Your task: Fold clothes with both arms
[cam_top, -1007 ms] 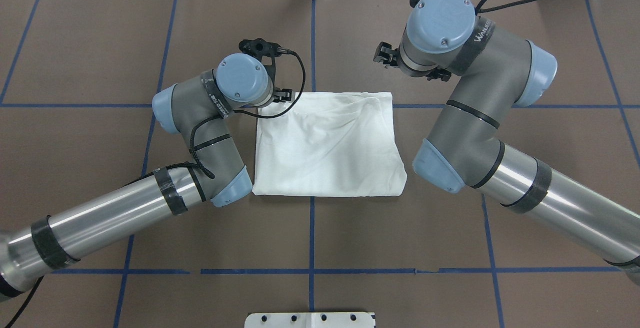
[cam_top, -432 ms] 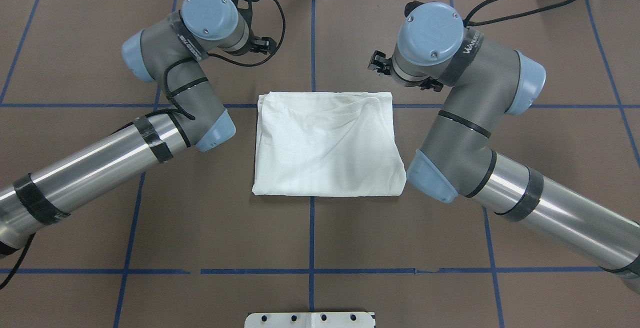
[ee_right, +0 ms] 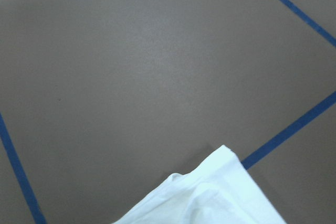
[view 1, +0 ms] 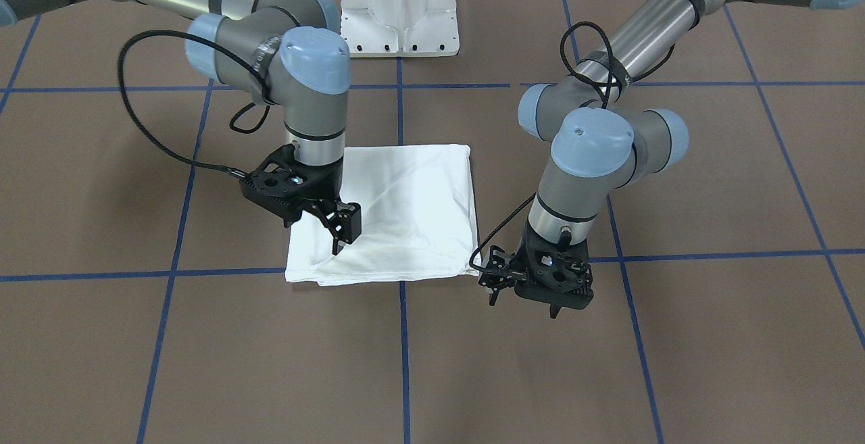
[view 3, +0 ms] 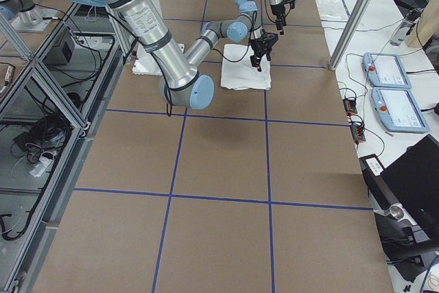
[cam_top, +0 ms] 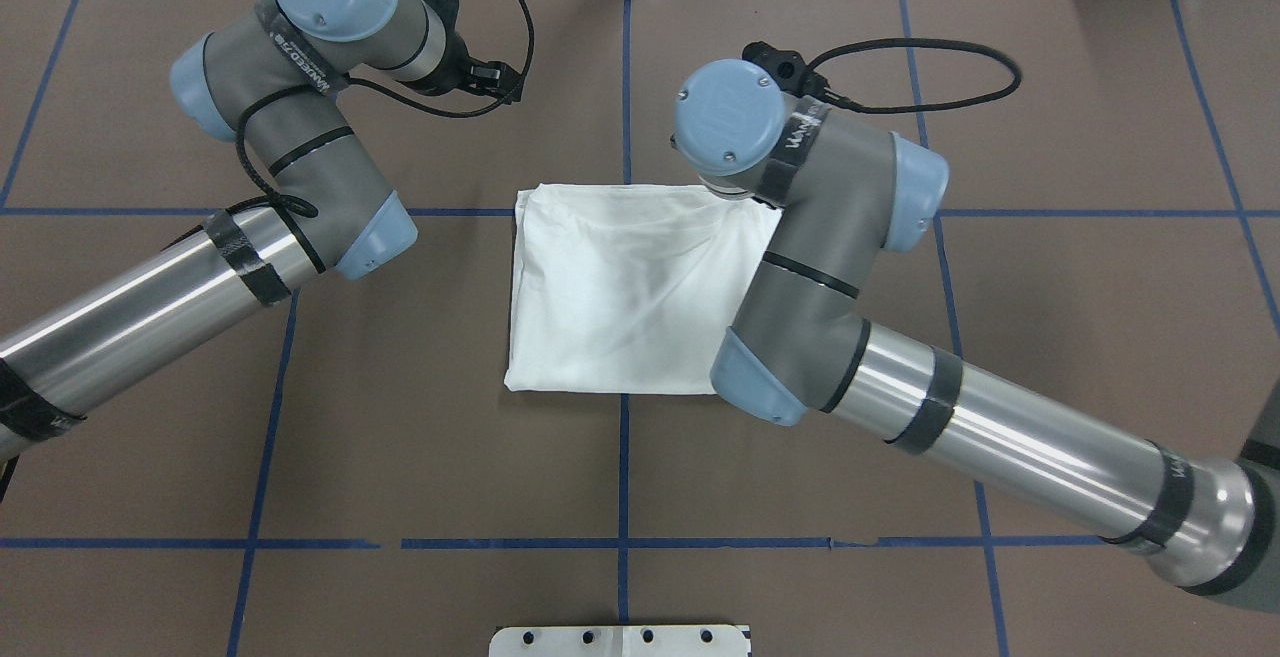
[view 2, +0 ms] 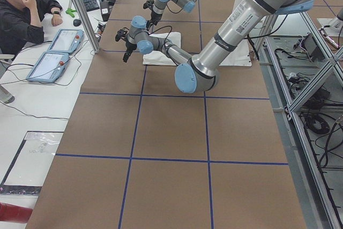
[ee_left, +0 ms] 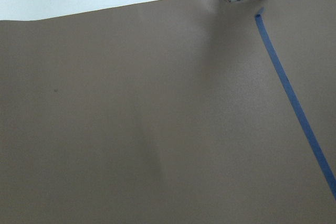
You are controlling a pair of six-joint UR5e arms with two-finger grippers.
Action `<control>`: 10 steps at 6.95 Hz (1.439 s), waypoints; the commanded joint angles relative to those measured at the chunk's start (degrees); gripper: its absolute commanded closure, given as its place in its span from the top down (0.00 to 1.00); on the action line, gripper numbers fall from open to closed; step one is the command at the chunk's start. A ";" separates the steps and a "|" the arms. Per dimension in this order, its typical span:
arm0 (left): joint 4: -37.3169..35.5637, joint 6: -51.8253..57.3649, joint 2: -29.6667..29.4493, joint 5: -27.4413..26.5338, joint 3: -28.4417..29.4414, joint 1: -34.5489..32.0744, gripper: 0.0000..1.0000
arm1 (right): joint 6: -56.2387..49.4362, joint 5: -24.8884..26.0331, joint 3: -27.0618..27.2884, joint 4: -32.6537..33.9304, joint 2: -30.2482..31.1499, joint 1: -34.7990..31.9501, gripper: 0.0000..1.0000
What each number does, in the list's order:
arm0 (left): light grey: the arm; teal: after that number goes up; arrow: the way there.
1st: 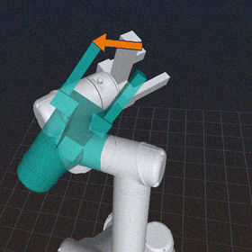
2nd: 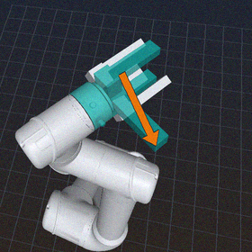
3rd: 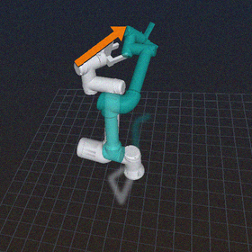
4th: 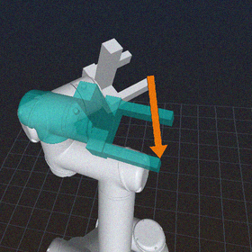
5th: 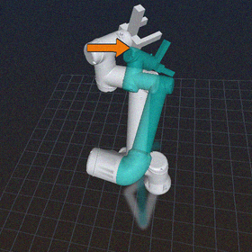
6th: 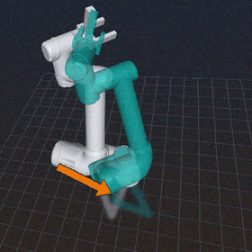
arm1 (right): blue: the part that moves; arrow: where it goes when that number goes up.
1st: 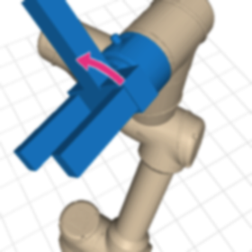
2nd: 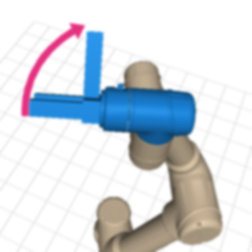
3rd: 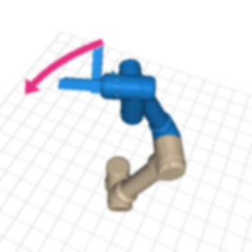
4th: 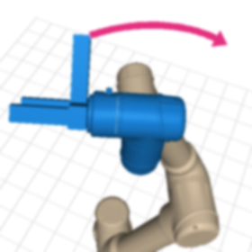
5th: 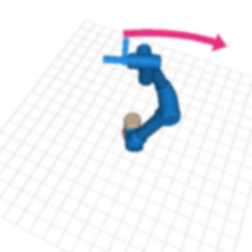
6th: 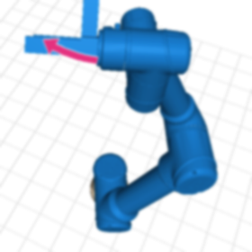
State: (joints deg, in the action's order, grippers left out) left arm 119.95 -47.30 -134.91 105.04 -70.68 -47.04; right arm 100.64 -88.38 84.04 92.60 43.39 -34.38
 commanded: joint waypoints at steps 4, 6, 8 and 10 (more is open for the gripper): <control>3.53 0.19 2.90 0.34 -0.24 -0.16 1.00 | -7.36 5.04 2.23 0.30 2.80 6.93 1.00; 3.62 0.19 2.98 0.34 -0.24 -0.16 1.00 | -9.41 7.60 2.71 0.13 3.89 10.28 1.00; 3.62 0.19 2.99 0.34 -0.33 -0.16 1.00 | -12.47 9.45 0.79 0.04 3.45 10.39 1.00; 3.62 0.19 2.99 0.34 -0.42 -0.16 1.00 | -14.85 11.82 -3.41 -0.05 1.88 8.55 1.00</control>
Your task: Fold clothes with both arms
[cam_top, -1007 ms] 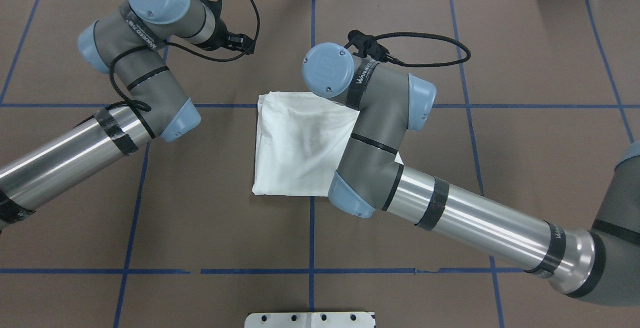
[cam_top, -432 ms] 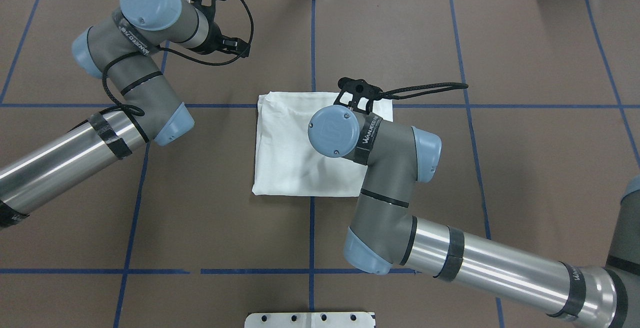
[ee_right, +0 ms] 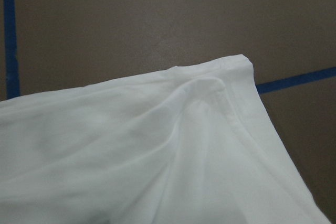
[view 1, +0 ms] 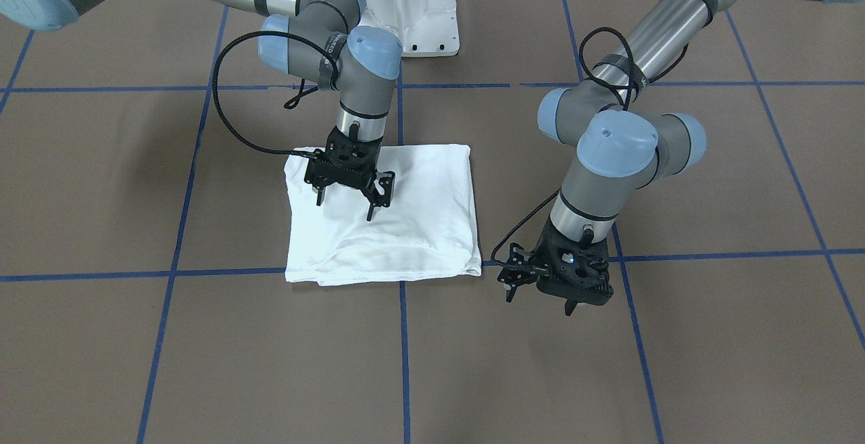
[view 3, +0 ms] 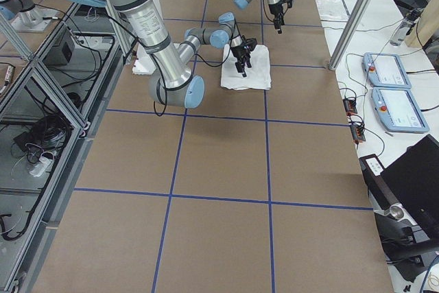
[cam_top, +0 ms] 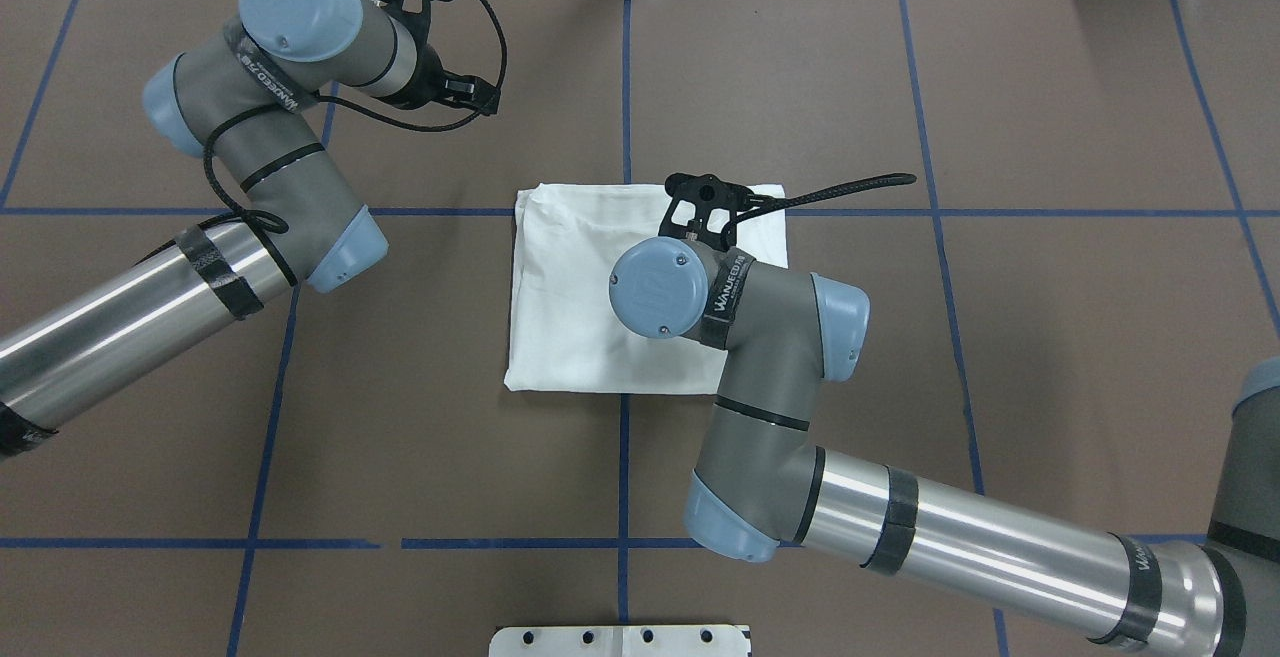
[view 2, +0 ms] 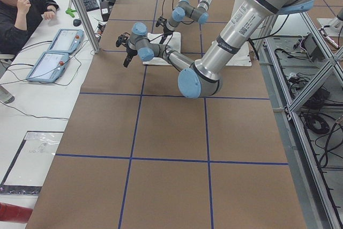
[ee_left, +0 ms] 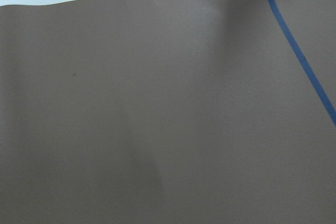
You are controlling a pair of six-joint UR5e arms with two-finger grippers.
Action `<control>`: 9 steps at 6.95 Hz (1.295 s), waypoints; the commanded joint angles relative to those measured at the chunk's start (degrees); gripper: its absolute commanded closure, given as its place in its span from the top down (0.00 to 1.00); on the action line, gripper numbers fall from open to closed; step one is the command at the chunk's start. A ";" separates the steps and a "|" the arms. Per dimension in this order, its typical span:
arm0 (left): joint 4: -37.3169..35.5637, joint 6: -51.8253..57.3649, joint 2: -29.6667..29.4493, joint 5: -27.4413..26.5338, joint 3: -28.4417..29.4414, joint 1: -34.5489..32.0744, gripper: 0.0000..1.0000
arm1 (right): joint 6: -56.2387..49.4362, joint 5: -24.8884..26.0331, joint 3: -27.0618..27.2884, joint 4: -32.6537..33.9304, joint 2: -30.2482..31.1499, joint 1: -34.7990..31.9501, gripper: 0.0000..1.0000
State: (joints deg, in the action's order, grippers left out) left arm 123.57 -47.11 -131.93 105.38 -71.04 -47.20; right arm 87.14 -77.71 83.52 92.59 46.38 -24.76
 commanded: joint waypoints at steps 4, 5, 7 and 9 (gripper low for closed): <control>0.00 0.00 -0.08 0.09 -1.03 0.09 1.00 | -10.30 0.98 -12.85 -2.93 -4.81 -8.27 1.00; 0.09 0.00 -0.08 0.09 -1.30 0.09 1.00 | -12.50 -0.50 -12.76 -5.29 -4.98 -10.12 1.00; 0.00 0.00 0.18 0.09 -2.52 0.00 1.00 | -14.10 -8.21 -12.24 -7.77 -5.60 -13.55 1.00; -0.87 0.17 2.88 3.22 -7.07 -0.09 1.00 | -21.78 -18.56 -9.97 -7.86 -4.65 -18.63 1.00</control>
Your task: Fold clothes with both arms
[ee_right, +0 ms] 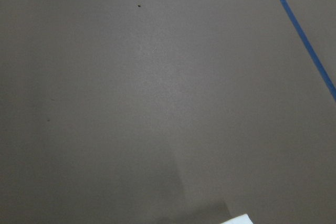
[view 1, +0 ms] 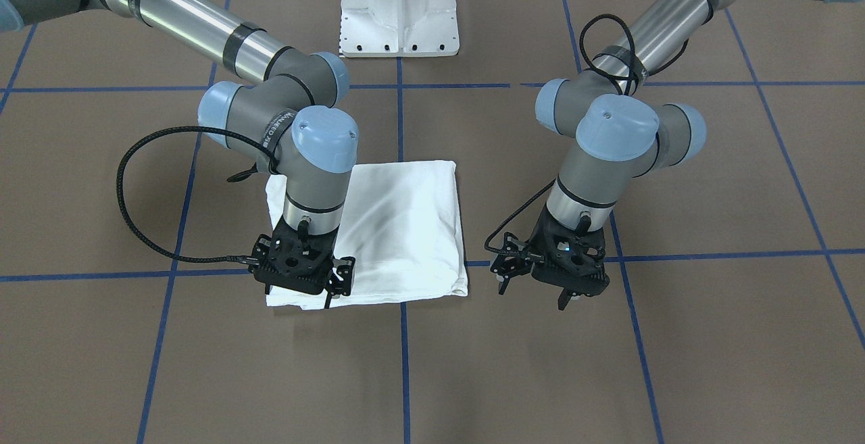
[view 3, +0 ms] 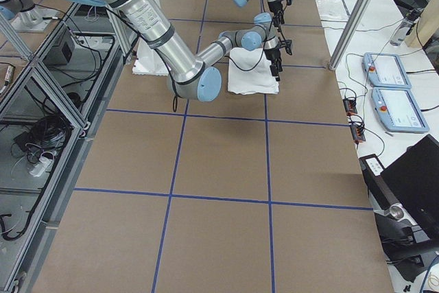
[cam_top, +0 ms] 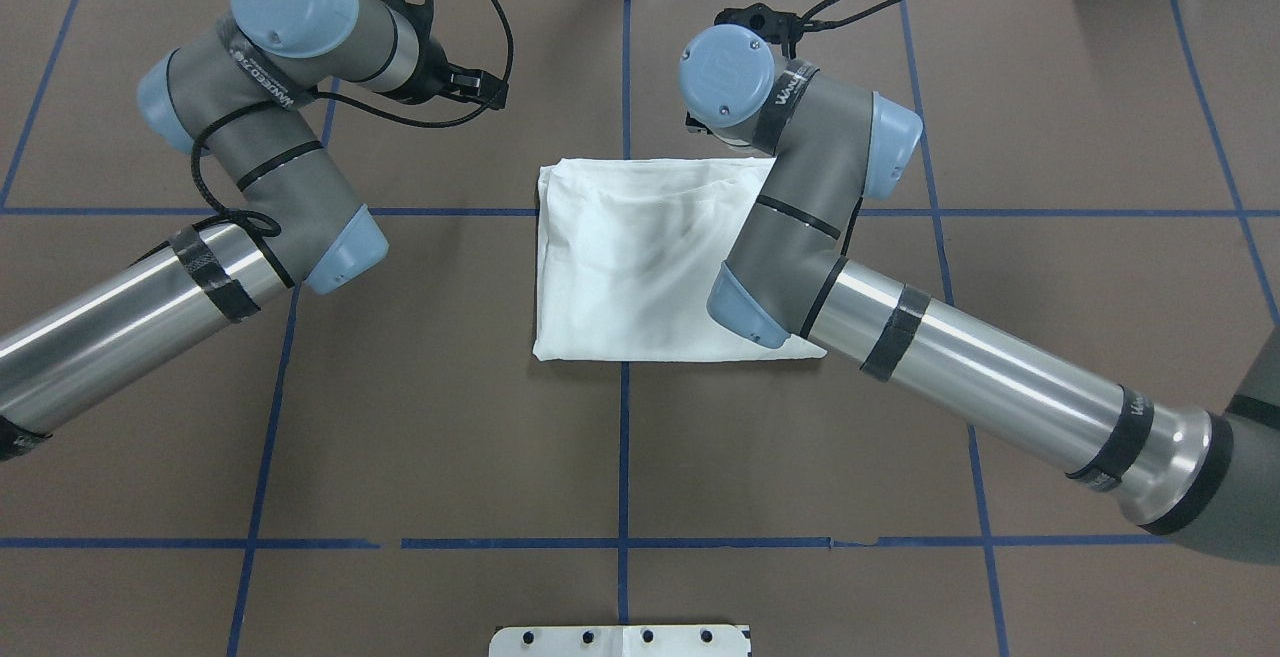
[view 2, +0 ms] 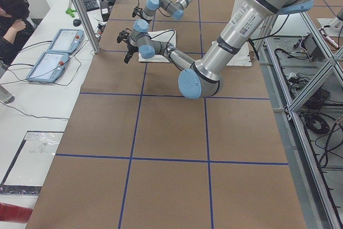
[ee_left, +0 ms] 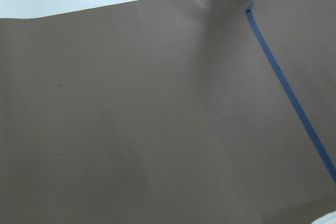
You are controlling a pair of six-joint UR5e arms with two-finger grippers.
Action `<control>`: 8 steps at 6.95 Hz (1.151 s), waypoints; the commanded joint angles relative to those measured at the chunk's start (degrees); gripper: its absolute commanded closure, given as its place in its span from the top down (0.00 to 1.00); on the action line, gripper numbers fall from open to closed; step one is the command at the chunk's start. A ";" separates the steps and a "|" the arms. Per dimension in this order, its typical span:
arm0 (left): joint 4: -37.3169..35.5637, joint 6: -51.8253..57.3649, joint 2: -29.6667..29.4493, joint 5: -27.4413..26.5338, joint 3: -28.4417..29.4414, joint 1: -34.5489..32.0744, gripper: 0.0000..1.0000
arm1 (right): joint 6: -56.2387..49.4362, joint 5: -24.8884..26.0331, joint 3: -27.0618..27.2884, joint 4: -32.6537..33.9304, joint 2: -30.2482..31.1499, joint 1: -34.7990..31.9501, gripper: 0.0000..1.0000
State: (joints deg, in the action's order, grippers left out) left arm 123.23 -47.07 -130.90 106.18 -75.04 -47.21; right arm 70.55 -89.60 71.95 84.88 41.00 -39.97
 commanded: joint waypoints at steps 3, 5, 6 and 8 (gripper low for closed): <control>-5.16 16.41 11.96 10.59 -14.14 -8.99 1.00 | -27.55 -24.68 15.63 0.63 17.47 -18.67 1.00; -10.01 32.49 20.12 18.40 -18.38 -19.96 1.00 | -46.72 -29.13 17.96 0.64 27.33 -28.62 1.00; -11.33 41.01 23.12 23.14 -17.96 -26.81 1.00 | -54.91 -31.23 17.62 0.72 31.47 -33.98 1.00; -22.02 47.93 24.81 25.92 -18.48 -34.23 1.00 | -70.32 -33.79 17.35 3.69 37.90 -44.44 1.00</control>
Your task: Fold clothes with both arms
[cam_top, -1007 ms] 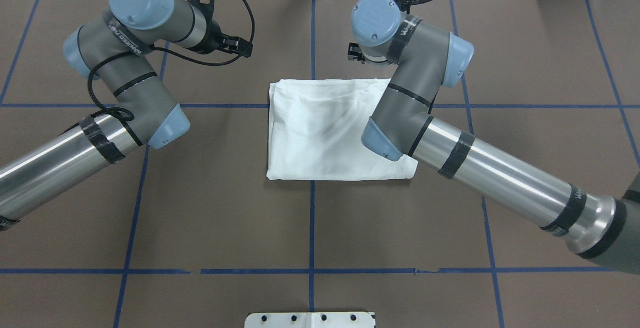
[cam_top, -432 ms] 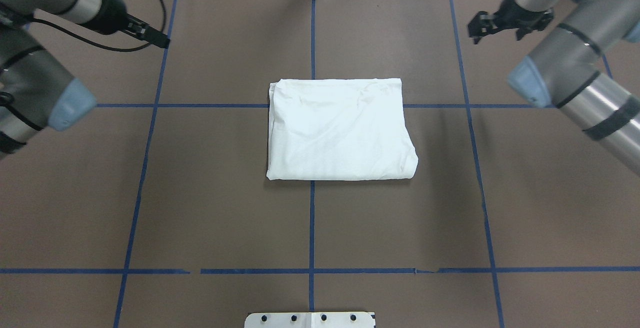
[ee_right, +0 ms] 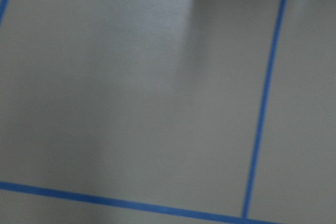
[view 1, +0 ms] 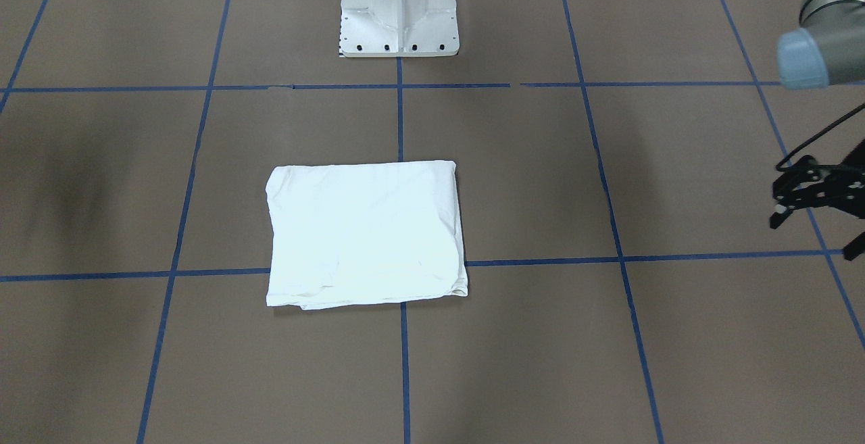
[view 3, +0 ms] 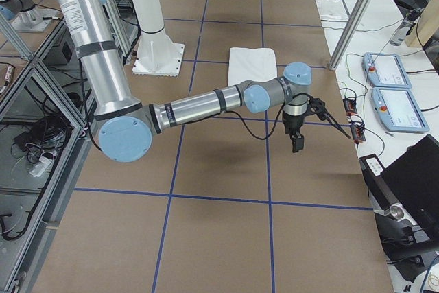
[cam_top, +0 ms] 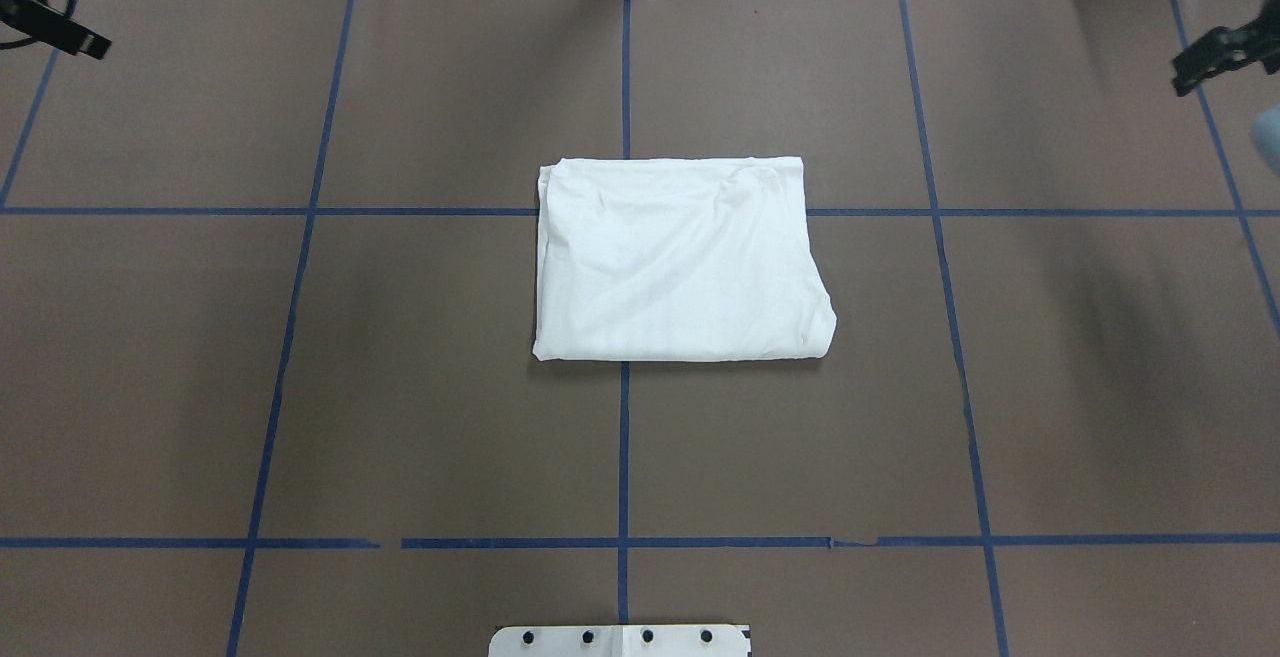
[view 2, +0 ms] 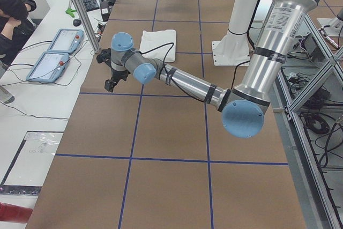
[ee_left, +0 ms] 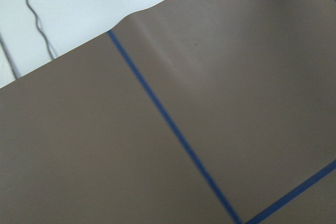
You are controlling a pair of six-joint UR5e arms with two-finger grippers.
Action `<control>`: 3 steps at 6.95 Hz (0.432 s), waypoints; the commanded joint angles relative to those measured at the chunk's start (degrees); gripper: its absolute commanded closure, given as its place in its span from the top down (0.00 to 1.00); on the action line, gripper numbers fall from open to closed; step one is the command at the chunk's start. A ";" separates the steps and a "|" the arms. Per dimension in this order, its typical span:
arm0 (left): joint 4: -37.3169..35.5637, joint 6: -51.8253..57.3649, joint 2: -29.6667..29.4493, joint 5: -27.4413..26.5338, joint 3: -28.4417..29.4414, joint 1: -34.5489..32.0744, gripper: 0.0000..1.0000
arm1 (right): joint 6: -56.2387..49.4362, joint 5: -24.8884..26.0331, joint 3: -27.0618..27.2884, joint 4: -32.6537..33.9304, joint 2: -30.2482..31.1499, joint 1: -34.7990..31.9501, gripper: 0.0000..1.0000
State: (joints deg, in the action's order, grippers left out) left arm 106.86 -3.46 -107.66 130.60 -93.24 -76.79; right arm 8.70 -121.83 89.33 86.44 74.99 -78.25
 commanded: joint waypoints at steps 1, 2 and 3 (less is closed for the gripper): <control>-6.39 4.08 5.31 1.41 0.42 -4.94 1.00 | -9.75 -2.26 0.05 2.42 7.85 -7.52 1.00; -6.14 4.42 6.31 1.41 2.52 -5.73 1.00 | -9.50 -1.84 0.14 0.77 12.06 -7.62 1.00; -7.53 4.34 7.19 1.67 1.93 -8.09 1.00 | -9.06 -1.83 -0.12 -0.47 14.37 -7.79 1.00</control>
State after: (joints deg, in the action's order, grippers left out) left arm 100.58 0.71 -101.88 132.05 -91.59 -82.71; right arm -0.31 -123.66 89.36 87.29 85.73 -85.49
